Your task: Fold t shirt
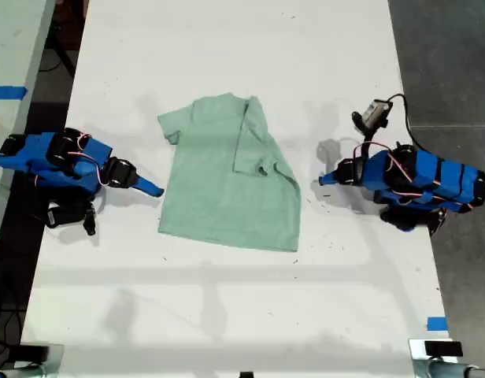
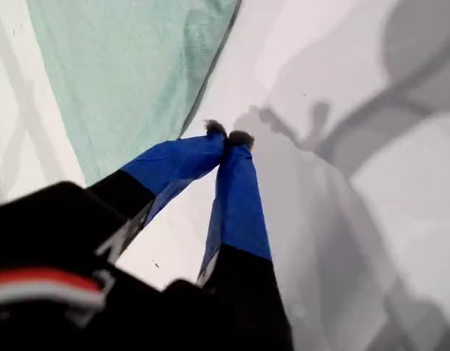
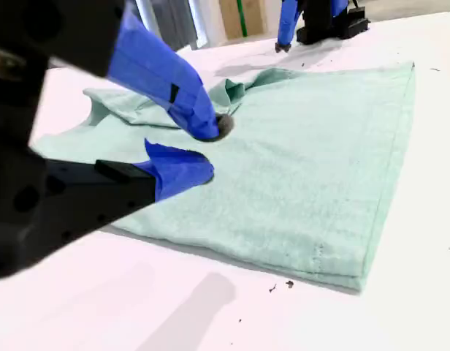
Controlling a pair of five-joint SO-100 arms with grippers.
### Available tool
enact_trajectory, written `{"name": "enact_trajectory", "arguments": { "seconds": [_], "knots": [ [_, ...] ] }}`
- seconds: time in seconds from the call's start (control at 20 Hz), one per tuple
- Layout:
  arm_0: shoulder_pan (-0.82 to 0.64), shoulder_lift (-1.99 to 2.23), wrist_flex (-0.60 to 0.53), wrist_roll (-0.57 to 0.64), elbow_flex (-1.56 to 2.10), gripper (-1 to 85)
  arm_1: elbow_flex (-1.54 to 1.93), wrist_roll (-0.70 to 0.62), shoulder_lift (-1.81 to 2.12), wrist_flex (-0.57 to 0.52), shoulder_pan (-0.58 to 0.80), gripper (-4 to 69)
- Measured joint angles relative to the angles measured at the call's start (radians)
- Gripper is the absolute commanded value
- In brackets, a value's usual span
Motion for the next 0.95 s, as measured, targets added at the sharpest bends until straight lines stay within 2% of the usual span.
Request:
{"name": "enact_trajectory", "arguments": {
  "seconds": [0.45,0.55,0.65,0.75,0.8,0.85,0.9,0.95],
  "knots": [
    [-0.005,0.000,0.006,-0.003,0.000,5.5,0.000,0.000,0.000,0.000,0.000,1.2],
    [-0.009,0.000,0.011,-0.064,-0.002,5.6,0.000,0.000,0.000,0.000,0.000,1.2],
    [-0.029,0.000,0.008,-0.069,-0.049,4.8,0.000,0.000,0.000,0.000,0.000,1.2],
    [-0.011,0.000,-0.069,-0.023,-0.083,0.0,0.000,0.000,0.000,0.000,0.000,1.2],
    [0.037,0.003,-0.132,0.092,-0.089,1.5,0.000,0.000,0.000,0.000,0.000,1.2],
    [0.112,0.005,-0.201,0.210,-0.089,17.0,0.000,0.000,0.000,0.000,0.000,1.2],
    [0.141,0.005,-0.268,0.295,-0.089,27.3,0.000,0.000,0.000,0.000,0.000,1.2],
    [0.104,0.006,-0.304,0.314,-0.089,32.8,0.000,0.000,0.000,0.000,0.000,1.2]
  ]
}}
